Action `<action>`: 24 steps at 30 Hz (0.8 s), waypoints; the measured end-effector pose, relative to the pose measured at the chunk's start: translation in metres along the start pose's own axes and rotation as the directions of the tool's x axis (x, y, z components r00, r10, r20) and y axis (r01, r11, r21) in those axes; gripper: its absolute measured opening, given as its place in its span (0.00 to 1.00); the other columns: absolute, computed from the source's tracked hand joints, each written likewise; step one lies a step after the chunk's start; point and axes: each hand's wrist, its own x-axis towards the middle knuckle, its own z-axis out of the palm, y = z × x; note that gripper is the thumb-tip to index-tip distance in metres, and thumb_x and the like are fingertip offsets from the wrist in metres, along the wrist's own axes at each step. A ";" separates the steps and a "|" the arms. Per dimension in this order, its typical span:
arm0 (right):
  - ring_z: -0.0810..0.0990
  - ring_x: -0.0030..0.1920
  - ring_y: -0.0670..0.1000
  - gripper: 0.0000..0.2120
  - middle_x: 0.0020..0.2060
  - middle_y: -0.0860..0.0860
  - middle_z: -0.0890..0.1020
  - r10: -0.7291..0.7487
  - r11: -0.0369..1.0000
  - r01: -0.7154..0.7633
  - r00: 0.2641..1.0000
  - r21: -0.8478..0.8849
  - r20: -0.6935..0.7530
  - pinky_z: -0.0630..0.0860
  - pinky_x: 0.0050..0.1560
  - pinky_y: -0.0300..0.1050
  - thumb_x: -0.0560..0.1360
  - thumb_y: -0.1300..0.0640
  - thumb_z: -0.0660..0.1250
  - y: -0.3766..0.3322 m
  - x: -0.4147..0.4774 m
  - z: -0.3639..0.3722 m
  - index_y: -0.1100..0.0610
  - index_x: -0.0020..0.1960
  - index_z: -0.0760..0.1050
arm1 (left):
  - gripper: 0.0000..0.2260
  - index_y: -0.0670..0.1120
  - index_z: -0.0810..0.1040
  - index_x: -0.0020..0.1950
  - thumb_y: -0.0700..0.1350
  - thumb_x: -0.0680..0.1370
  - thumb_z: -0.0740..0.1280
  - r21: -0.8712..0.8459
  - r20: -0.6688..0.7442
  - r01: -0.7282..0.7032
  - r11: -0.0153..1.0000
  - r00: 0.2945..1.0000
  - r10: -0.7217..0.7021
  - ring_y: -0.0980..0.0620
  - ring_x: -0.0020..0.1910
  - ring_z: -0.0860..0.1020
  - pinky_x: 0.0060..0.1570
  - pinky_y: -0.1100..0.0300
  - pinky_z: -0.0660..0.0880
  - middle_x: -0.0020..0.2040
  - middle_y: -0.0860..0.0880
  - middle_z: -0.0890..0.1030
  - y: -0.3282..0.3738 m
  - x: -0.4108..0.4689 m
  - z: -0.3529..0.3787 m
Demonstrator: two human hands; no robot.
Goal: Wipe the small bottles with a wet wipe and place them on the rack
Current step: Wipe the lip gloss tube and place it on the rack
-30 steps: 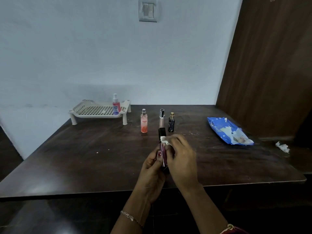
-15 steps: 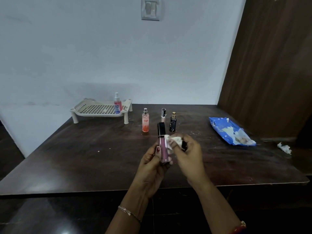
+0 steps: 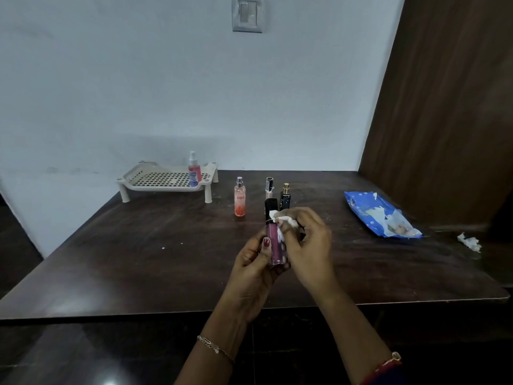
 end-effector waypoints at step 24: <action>0.78 0.43 0.40 0.12 0.43 0.48 0.80 0.037 0.994 -0.052 0.989 -0.098 -0.142 0.70 0.44 0.26 0.71 0.70 0.66 -0.020 -0.005 0.006 0.57 0.47 0.81 | 0.14 0.43 0.77 0.62 0.42 0.79 0.58 -0.030 0.012 -0.054 0.998 0.998 0.054 0.46 0.55 0.79 0.50 0.55 0.78 0.59 0.39 0.79 0.004 0.000 0.003</action>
